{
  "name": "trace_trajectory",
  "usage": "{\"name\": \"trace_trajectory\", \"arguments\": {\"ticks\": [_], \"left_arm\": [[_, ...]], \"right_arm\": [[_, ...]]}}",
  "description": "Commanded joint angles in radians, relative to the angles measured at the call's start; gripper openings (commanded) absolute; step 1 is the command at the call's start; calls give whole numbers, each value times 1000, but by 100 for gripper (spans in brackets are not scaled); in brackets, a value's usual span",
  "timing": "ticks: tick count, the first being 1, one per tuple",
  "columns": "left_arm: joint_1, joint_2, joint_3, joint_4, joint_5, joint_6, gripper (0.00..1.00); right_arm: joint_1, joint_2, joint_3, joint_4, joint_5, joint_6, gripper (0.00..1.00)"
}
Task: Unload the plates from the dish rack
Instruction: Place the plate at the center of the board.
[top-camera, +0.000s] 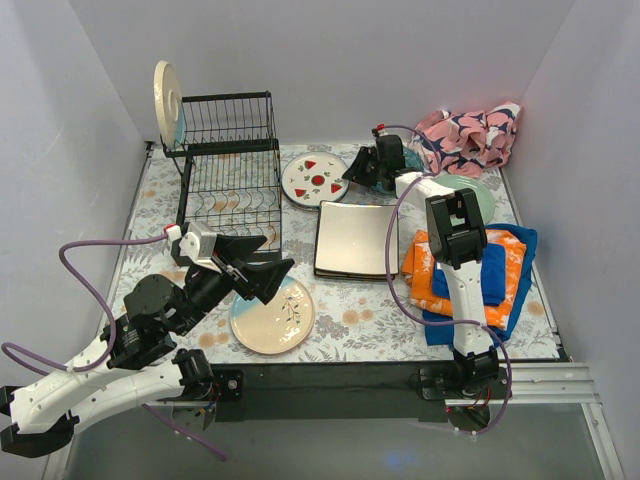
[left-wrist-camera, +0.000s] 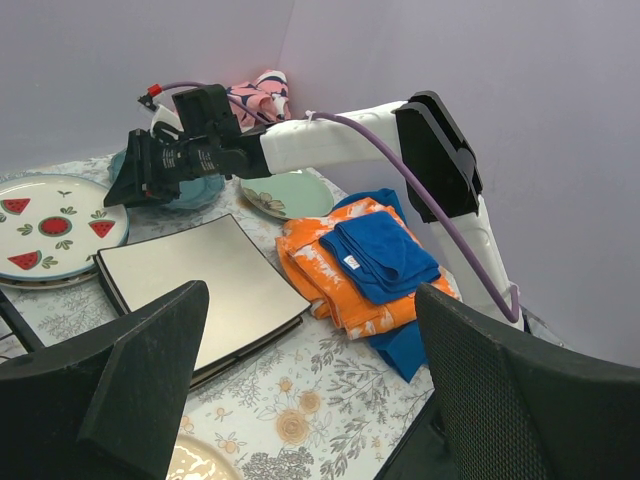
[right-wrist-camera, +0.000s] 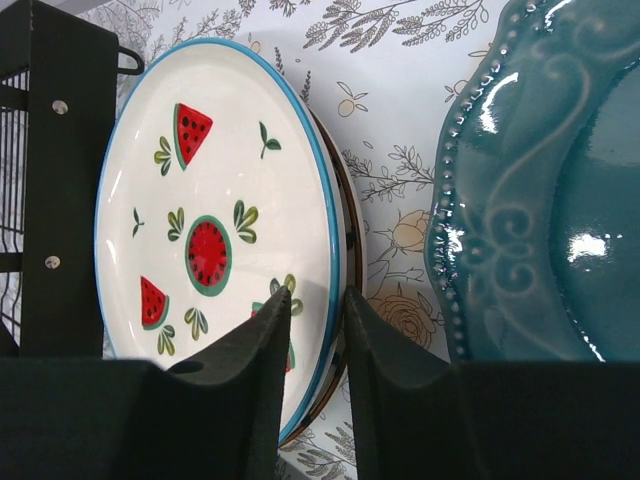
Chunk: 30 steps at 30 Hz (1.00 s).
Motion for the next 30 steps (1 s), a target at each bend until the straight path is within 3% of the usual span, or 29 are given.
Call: {"name": "trace_trajectory", "arguments": {"ticks": [1, 10, 16, 19, 23, 30], "left_arm": [[5, 2, -1, -8, -14, 12, 83], [3, 5, 1, -8, -12, 14, 83], [5, 8, -1, -9, -18, 14, 83], [5, 5, -1, -9, -20, 14, 83], [5, 7, -4, -9, -21, 12, 83], [5, 16, -1, -9, -20, 12, 83]], "right_arm": [[2, -66, 18, 12, 18, -25, 30], [4, -61, 23, -17, 64, -42, 29], [4, -60, 24, -22, 63, -50, 36], [5, -58, 26, -23, 61, -54, 30], [7, -57, 24, -23, 54, -57, 14], [24, -43, 18, -14, 41, -44, 2]]}}
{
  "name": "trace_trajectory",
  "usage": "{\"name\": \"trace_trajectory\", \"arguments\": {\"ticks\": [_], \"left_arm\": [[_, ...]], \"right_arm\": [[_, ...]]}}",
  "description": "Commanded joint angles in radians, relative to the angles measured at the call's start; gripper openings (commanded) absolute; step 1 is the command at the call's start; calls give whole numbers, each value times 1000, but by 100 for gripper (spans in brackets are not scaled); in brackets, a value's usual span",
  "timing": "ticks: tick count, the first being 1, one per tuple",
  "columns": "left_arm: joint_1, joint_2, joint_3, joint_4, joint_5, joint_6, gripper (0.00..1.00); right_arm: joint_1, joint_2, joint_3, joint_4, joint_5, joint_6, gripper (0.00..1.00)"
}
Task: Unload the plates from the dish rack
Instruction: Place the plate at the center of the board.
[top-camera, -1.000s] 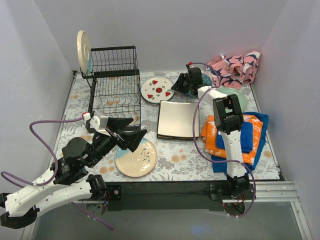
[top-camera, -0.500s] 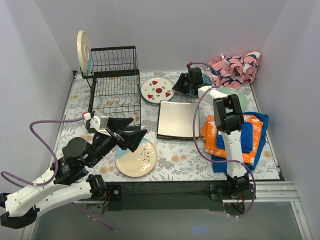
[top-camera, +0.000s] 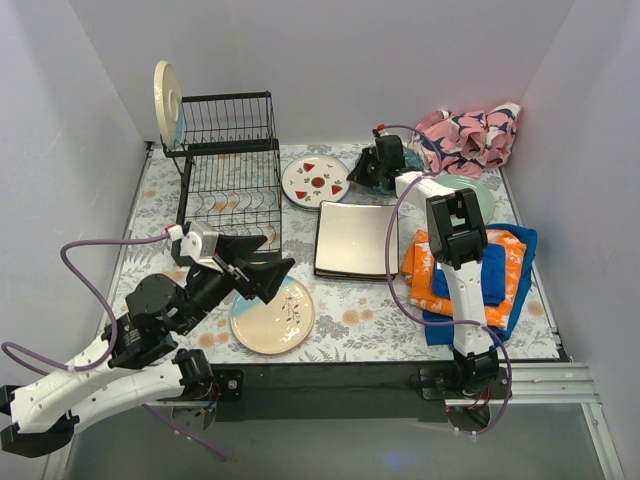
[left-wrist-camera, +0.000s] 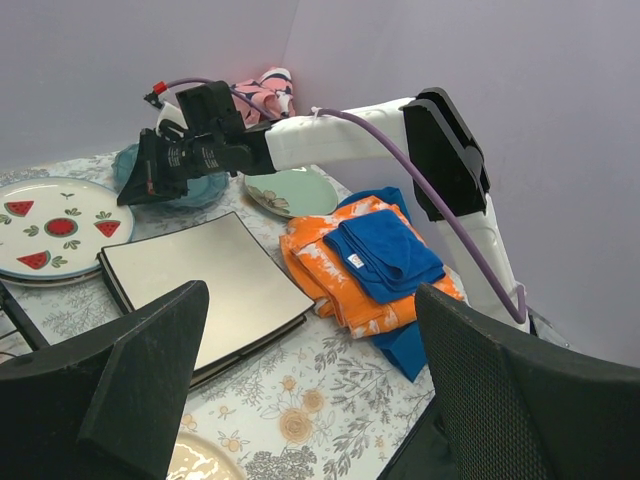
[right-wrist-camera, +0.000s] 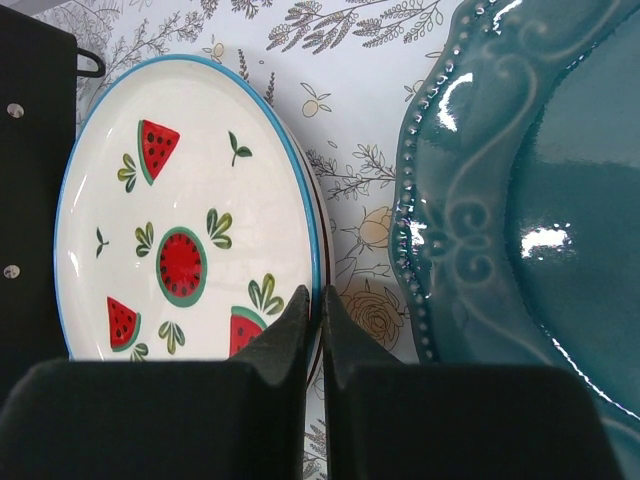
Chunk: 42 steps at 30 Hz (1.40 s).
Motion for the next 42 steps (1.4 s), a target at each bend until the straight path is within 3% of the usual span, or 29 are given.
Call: {"name": "trace_trajectory", "arguments": {"ticks": [1, 13, 16, 18, 20, 27, 30, 31, 38, 42], "left_arm": [[5, 12, 1, -9, -12, 10, 83], [5, 19, 7, -8, -18, 14, 83], [5, 19, 9, -8, -21, 18, 83], [5, 29, 15, -9, -23, 28, 83], [5, 41, 21, -13, -24, 34, 83], [5, 134, 96, -48, -44, 50, 83], [5, 215, 189, -89, -52, 71, 82], [5, 272, 212, -98, -57, 82, 82], [68, 512, 498, -126, -113, 197, 82], [233, 631, 657, -167, -48, 197, 82]], "right_arm": [[20, -34, 18, 24, -19, -2, 1], [40, -28, 24, 18, -3, 16, 3], [37, -24, 65, 4, -14, 18, 17], [30, -34, 94, -24, -22, 19, 20], [11, -56, 110, -34, -26, 30, 29], [-18, -236, -16, -42, -43, 6, 54], [-18, -322, -91, -54, -97, -8, 78], [-18, -347, -114, -85, -111, -10, 98], [-18, -692, -459, -117, -193, -62, 99], [-9, -872, -657, -120, -218, -93, 98]]}}
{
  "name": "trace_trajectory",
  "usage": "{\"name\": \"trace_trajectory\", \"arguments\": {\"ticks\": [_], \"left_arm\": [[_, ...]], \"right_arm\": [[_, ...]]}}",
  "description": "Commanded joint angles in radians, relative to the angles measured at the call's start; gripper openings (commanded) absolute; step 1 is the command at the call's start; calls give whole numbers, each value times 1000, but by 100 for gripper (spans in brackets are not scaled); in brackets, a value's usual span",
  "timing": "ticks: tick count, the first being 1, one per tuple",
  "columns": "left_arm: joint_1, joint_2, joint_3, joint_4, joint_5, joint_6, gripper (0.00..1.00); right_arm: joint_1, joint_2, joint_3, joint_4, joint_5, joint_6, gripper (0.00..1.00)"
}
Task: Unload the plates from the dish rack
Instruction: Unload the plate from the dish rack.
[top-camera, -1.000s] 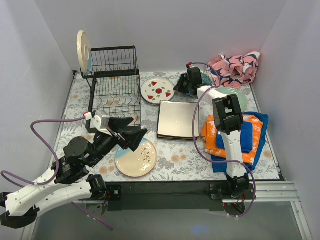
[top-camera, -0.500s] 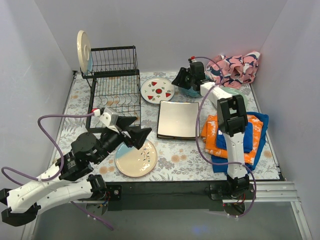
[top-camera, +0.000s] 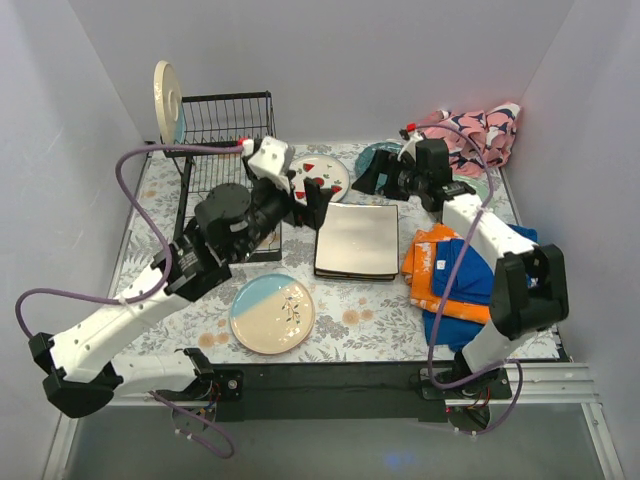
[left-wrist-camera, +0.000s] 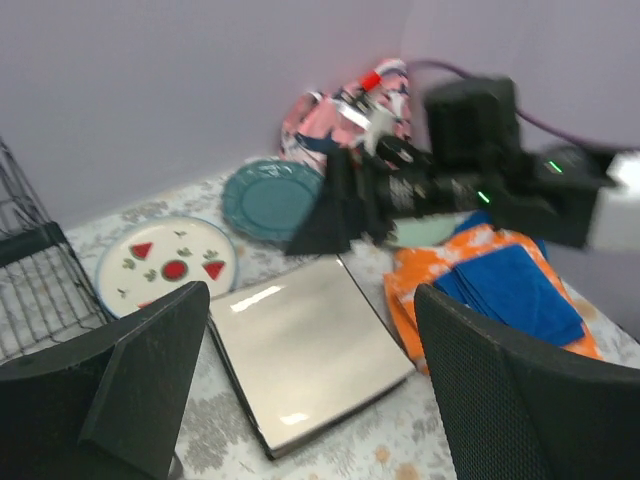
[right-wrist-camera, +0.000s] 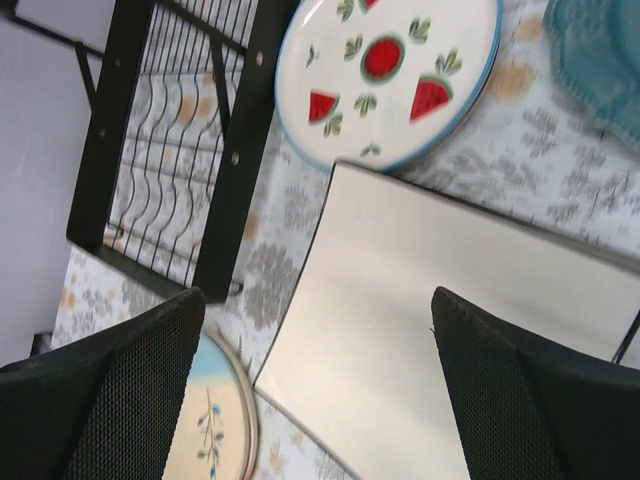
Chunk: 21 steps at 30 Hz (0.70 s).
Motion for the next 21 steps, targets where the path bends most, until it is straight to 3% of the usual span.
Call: {"name": "trace_trajectory", "arguments": {"ticks": [1, 8, 12, 21], "left_arm": [[168, 74, 154, -46, 39, 30, 82], [587, 218, 310, -101, 358, -92, 77], [838, 273, 393, -112, 568, -149, 78], [1059, 411, 534, -118, 562, -184, 74]], "right_arm": [[13, -182, -205, -13, -51, -62, 98], [36, -470, -467, 16, -74, -80, 98], [72, -553, -584, 95, -105, -63, 98], [108, -648, -638, 105, -128, -71, 98]]}}
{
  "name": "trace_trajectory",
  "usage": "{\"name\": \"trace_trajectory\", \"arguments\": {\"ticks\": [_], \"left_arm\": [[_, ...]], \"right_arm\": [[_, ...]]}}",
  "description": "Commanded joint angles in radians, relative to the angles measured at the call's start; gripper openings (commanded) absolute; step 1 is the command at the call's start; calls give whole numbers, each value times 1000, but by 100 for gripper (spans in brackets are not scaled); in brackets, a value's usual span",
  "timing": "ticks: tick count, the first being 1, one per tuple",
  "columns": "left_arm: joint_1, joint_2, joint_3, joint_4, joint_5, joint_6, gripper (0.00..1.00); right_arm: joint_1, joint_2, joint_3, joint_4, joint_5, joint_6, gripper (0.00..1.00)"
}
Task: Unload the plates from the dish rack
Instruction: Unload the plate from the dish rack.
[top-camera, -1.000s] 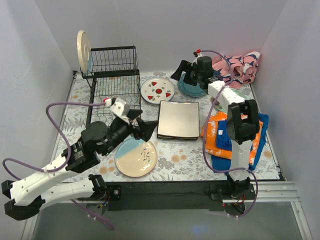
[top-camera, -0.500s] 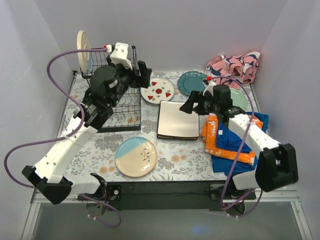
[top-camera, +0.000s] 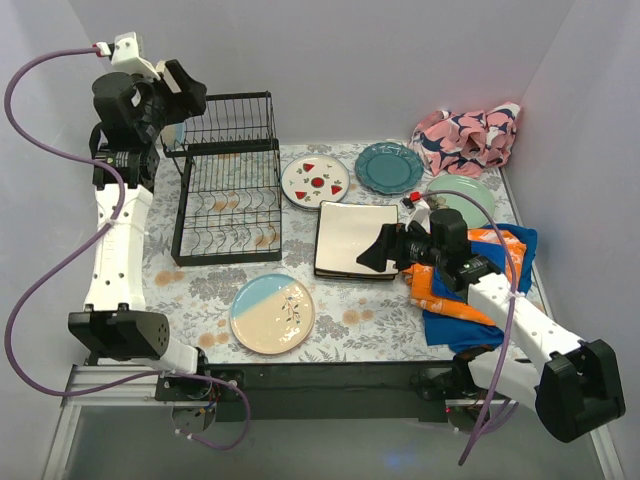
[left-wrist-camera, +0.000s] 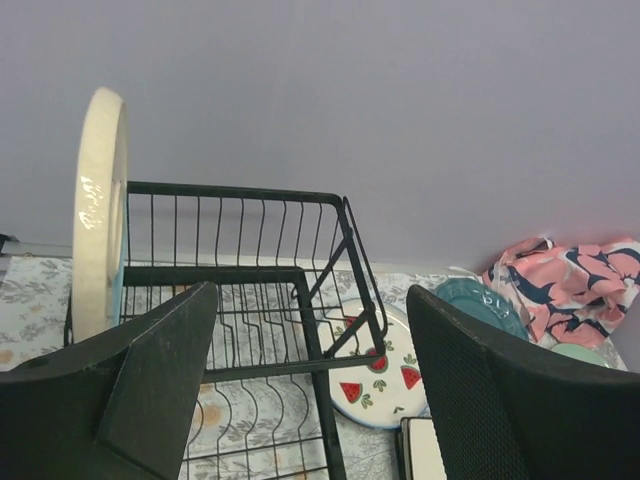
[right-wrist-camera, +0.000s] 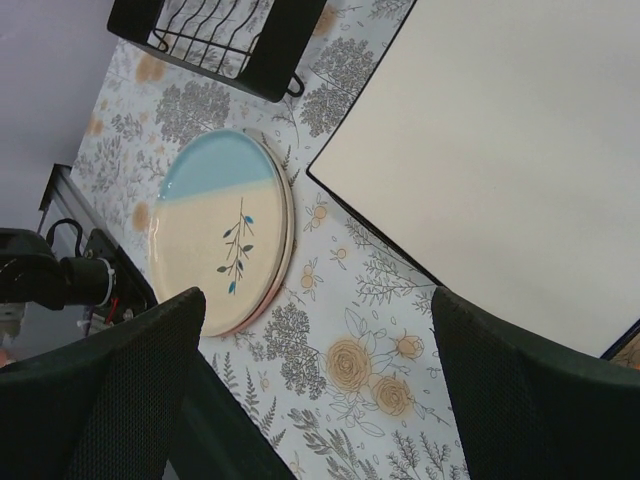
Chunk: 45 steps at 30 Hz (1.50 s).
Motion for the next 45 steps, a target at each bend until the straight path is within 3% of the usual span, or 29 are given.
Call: {"name": "trace_trajectory", "arguments": {"ticks": [1, 12, 32, 36, 45], "left_arm": [[88, 21, 53, -1, 51, -28, 73], [208, 84, 34, 50, 83, -15, 68], [210, 217, 6, 71, 101, 113, 62], [211, 233, -3, 71, 74, 141, 49], [211, 274, 6, 91, 89, 179, 47]], "right_arm": [[3, -63, -6, 70, 0, -15, 98], [2, -103, -10, 73, 30, -24, 98], [3, -105, -10, 72, 33, -24, 97], [2, -103, -9, 72, 34, -23, 97], [3, -102, -9, 75, 45, -20, 97]]}}
